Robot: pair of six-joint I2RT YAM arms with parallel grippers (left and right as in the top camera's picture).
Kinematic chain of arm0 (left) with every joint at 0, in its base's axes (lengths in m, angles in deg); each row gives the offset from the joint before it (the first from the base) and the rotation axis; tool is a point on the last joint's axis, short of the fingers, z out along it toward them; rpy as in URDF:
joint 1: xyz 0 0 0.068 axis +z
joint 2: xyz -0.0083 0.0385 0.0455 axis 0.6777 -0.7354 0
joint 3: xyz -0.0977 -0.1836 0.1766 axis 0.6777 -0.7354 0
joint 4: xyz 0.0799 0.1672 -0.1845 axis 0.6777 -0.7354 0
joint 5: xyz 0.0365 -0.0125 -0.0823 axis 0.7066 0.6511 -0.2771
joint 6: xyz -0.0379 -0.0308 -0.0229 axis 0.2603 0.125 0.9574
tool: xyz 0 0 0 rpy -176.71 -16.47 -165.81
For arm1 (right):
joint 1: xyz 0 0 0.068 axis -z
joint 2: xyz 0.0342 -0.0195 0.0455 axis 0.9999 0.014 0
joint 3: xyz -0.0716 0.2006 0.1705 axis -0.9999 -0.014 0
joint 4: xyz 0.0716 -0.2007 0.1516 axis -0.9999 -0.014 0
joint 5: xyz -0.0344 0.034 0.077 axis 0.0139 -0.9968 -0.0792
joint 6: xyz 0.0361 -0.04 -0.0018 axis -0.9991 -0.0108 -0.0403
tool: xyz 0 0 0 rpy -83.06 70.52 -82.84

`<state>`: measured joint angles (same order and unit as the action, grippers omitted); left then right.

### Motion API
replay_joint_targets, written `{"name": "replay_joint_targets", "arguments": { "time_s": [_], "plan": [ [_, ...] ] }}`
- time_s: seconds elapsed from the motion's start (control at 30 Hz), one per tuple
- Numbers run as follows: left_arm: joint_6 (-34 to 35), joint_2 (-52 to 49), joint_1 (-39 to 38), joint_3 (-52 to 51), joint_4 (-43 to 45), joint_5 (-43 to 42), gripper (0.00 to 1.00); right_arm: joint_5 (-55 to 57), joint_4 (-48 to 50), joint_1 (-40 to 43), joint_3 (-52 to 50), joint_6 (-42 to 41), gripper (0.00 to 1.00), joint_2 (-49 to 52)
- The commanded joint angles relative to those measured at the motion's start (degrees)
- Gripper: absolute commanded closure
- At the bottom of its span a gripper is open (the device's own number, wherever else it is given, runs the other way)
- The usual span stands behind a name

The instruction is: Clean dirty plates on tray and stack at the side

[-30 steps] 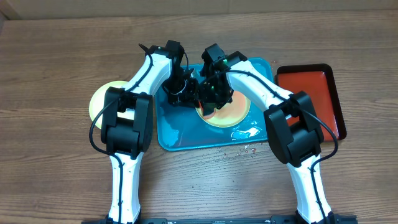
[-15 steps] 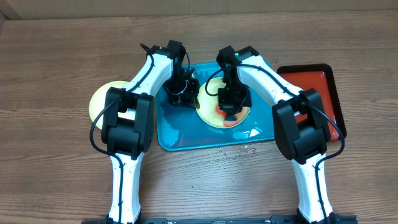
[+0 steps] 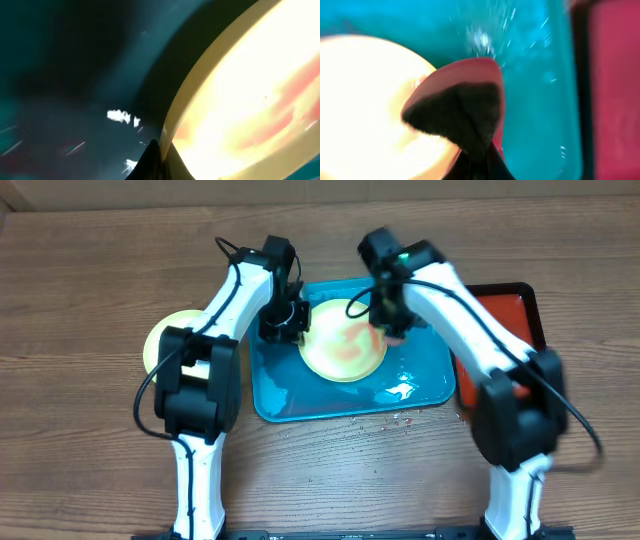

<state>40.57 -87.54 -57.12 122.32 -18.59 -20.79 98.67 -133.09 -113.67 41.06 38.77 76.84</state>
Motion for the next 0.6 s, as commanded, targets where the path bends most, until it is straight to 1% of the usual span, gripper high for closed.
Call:
{"name": "replay_joint_targets", "arguments": {
  "time_s": [0.0,0.13,0.3,0.4,0.57],
  "plan": [
    [-0.81,6.43,0.44,-0.22,-0.72,7.06,0.96,2.49,-0.31,0.61,0.33,-0.74,0.96,-11.19],
    [-0.70,9.81,-0.31,-0.22,-2.16,11.32,0.96,2.51,-2.75,0.96,0.31,0.02,0.96,-17.94],
    [2.19,14.51,-3.06,-0.22,-4.04,20.87,0.96,2.49,-4.68,2.27,0.31,0.22,0.96,-20.85],
    [4.96,17.14,-5.66,-0.22,-5.11,28.46,0.96,2.47,-5.22,3.50,-0.26,0.74,0.96,-20.83],
    [11.67,20.06,-11.80,-0.22,-7.65,43.12,0.96,2.49,-5.18,6.58,-1.29,0.76,0.96,-20.83]
  ]
}}
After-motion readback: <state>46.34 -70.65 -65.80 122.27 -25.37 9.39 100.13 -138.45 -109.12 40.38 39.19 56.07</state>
